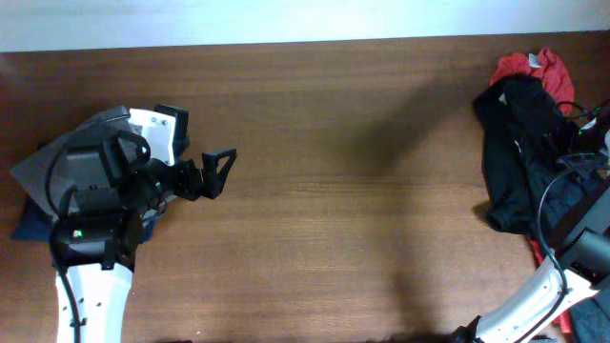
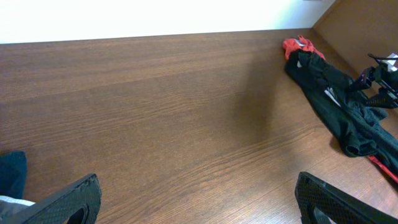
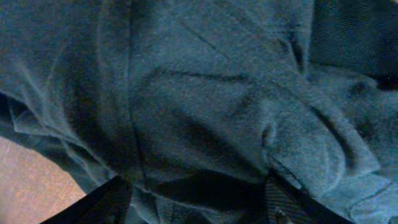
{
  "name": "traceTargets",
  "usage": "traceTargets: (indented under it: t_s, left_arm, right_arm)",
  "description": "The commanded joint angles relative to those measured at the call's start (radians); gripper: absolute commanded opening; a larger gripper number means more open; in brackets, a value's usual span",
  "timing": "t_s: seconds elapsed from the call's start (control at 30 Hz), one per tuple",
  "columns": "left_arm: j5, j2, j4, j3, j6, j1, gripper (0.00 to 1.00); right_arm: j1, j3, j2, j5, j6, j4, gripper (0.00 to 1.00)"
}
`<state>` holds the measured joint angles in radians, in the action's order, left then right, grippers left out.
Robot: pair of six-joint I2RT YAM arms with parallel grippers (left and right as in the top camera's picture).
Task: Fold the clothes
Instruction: 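Reach the right gripper into the dark clothes pile and grasp a garment, then pull the dark green shirt from the pile onto the table center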
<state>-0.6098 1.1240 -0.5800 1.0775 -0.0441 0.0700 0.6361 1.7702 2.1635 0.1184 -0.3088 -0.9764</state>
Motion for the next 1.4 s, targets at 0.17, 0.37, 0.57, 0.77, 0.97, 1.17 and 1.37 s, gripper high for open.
traceTargets:
  t_s: [0.17,0.37,0.57,0.77,0.97,1.17,1.37]
  left_arm:
    - [0.004,0.001,0.000,0.016,-0.006,-0.004,0.99]
    - [0.005,-0.005,0.008,0.024,-0.010,-0.002,0.99]
    - [0.036,-0.007,0.030,0.099,-0.009,-0.002,0.99]
    - [0.104,-0.007,0.029,0.177,-0.017,-0.002,0.99]
    - [0.164,-0.007,0.018,0.247,-0.017,-0.002,0.99]
    - [0.238,-0.008,-0.035,0.317,-0.016,0.027,0.99]
    - [0.237,-0.017,-0.058,0.351,-0.017,0.071,0.99]
  right_arm:
    - [-0.008,0.020,-0.008,-0.037,0.009,0.008,0.08]
    - [-0.008,0.041,-0.071,0.101,0.070,0.006,0.04]
    - [-0.021,0.065,-0.292,0.410,0.127,0.048,0.04]
    - [-0.138,0.066,-0.545,0.589,0.140,0.138,0.04]
    - [-0.407,0.066,-0.643,0.585,0.140,0.128,0.04]
    - [-0.686,0.064,-0.593,0.561,0.140,0.083,0.04]
    - [-0.961,0.064,-0.514,0.451,0.141,0.087,0.04]
